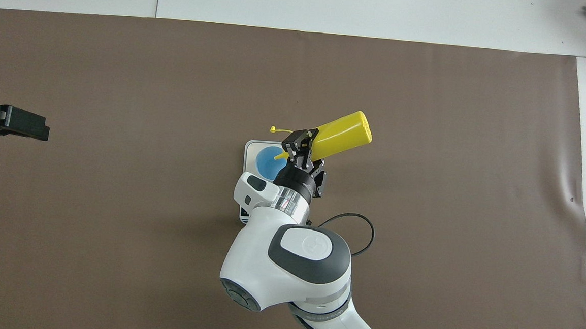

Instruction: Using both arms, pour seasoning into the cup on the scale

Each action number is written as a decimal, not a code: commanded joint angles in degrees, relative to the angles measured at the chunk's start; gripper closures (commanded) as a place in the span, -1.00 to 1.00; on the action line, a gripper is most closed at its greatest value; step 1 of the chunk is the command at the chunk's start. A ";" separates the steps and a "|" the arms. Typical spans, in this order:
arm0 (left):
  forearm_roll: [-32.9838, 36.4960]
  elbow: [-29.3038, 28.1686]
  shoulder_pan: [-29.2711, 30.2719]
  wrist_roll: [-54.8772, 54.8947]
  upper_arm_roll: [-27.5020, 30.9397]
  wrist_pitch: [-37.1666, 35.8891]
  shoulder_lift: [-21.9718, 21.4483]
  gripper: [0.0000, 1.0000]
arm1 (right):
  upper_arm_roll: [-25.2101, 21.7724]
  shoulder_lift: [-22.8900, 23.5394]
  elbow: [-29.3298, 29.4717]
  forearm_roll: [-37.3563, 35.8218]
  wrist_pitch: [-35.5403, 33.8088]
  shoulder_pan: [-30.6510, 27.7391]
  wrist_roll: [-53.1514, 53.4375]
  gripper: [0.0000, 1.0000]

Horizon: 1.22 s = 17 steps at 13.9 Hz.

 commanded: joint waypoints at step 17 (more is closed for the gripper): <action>-0.90 -1.87 0.92 0.35 -0.32 0.54 -1.59 -1.00 | 0.46 -11.78 -0.07 37.00 6.96 -10.88 -3.51 1.00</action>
